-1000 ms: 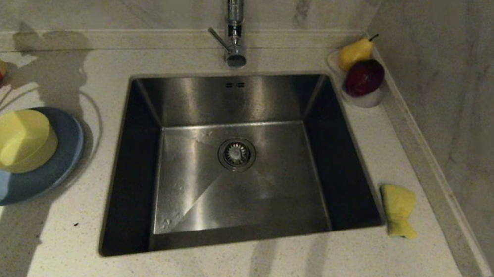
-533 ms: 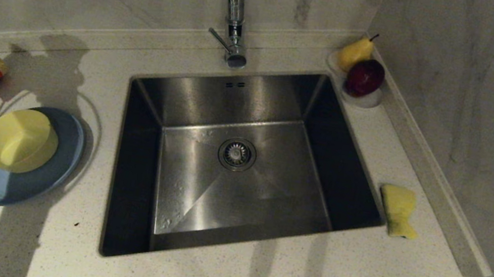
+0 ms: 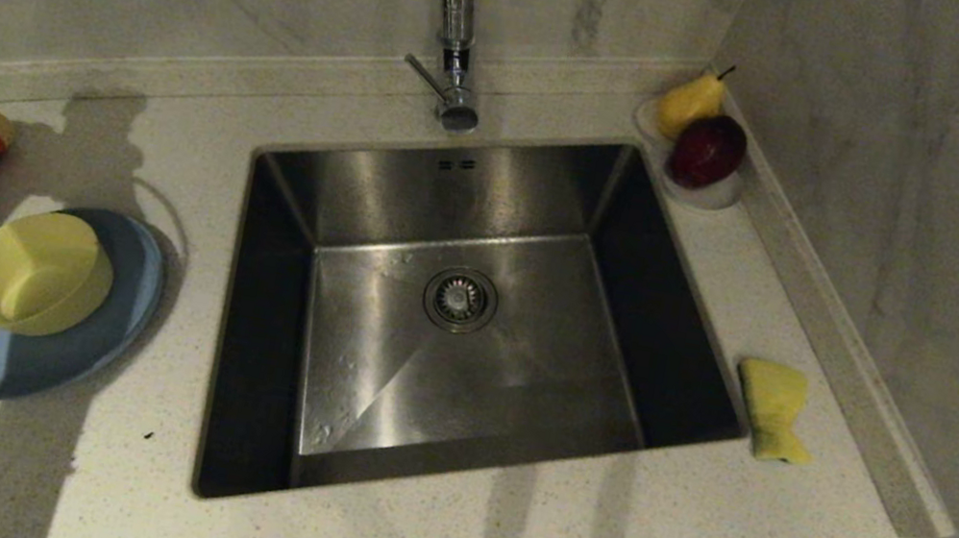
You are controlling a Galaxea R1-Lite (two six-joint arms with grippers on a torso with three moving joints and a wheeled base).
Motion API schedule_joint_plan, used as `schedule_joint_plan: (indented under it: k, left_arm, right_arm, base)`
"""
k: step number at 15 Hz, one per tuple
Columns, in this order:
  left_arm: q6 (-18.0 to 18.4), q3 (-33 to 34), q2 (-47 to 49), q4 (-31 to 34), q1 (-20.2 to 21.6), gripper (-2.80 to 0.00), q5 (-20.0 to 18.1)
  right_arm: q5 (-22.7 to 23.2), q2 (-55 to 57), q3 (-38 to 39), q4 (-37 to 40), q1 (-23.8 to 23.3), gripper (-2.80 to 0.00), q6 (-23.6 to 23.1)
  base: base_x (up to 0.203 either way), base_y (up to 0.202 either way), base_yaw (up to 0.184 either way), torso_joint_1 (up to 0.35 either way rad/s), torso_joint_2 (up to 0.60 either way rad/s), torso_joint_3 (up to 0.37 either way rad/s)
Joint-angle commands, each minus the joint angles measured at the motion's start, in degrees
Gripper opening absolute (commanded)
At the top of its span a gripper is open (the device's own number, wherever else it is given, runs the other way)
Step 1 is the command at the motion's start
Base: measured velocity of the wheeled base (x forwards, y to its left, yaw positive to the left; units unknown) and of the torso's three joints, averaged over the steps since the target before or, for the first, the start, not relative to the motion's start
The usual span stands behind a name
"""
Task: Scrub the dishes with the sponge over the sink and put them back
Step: Place the dish soap on the table
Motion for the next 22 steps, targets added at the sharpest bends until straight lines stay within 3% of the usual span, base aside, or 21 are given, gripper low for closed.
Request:
schedule_joint_plan:
  k: [1, 2, 3, 6, 8, 11, 14, 15, 17, 22]
  left_arm:
    - [-0.5, 0.6, 1.7, 0.2, -0.2, 0.00, -0.2]
    - [0.3, 1.2, 1.6, 0.2, -0.3, 0.00, -0.2]
    - [4.6, 1.2, 1.3, -0.2, -0.3, 0.00, -0.2]
    - [25.0, -0.7, -0.4, -4.0, -0.1, 0.00, -0.2]
    - [40.5, -1.2, -1.7, -7.8, 1.3, 0.00, -1.8]
    - [60.9, 0.3, -2.7, -7.8, 4.5, 0.00, -12.1]
    - [78.6, 2.0, -3.1, -3.6, 8.9, 0.00, -20.8]
    - [82.4, 2.2, -3.0, -1.9, 9.7, 0.00, -23.0]
    - [85.5, 2.4, -2.1, 0.6, 10.0, 0.00, -23.8]
    - [86.4, 2.6, 0.5, 5.9, 9.9, 0.00, -25.3]
  right_arm:
    - [0.0, -0.1, 0.0, 0.0, 0.0, -2.80, 0.0]
    - [0.0, -0.1, 0.0, 0.0, 0.0, -2.80, 0.0]
    - [0.0, -0.1, 0.0, 0.0, 0.0, -2.80, 0.0]
    - [0.0, -0.1, 0.0, 0.0, 0.0, -2.80, 0.0]
    - [0.0, -0.1, 0.0, 0.0, 0.0, -2.80, 0.0]
    - [0.0, -0.1, 0.0, 0.0, 0.0, -2.80, 0.0]
    - [0.0, -0.1, 0.0, 0.0, 0.0, -2.80, 0.0]
    - [0.0, -0.1, 0.0, 0.0, 0.0, -2.80, 0.0]
    - [0.0, -0.1, 0.0, 0.0, 0.0, -2.80, 0.0]
    - [0.0, -0.1, 0.0, 0.0, 0.0, -2.80, 0.0]
  base:
    - [0.000, 0.000, 0.000, 0.000, 0.00, 0.000]
    - [0.000, 0.000, 0.000, 0.000, 0.00, 0.000]
    - [0.000, 0.000, 0.000, 0.000, 0.00, 0.000]
    - [0.000, 0.000, 0.000, 0.000, 0.00, 0.000]
    - [0.000, 0.000, 0.000, 0.000, 0.00, 0.000]
    - [0.000, 0.000, 0.000, 0.000, 0.00, 0.000]
    - [0.000, 0.000, 0.000, 0.000, 0.00, 0.000]
    - [0.000, 0.000, 0.000, 0.000, 0.00, 0.000]
    - [0.000, 0.000, 0.000, 0.000, 0.00, 0.000]
    - [0.000, 0.000, 0.000, 0.000, 0.00, 0.000]
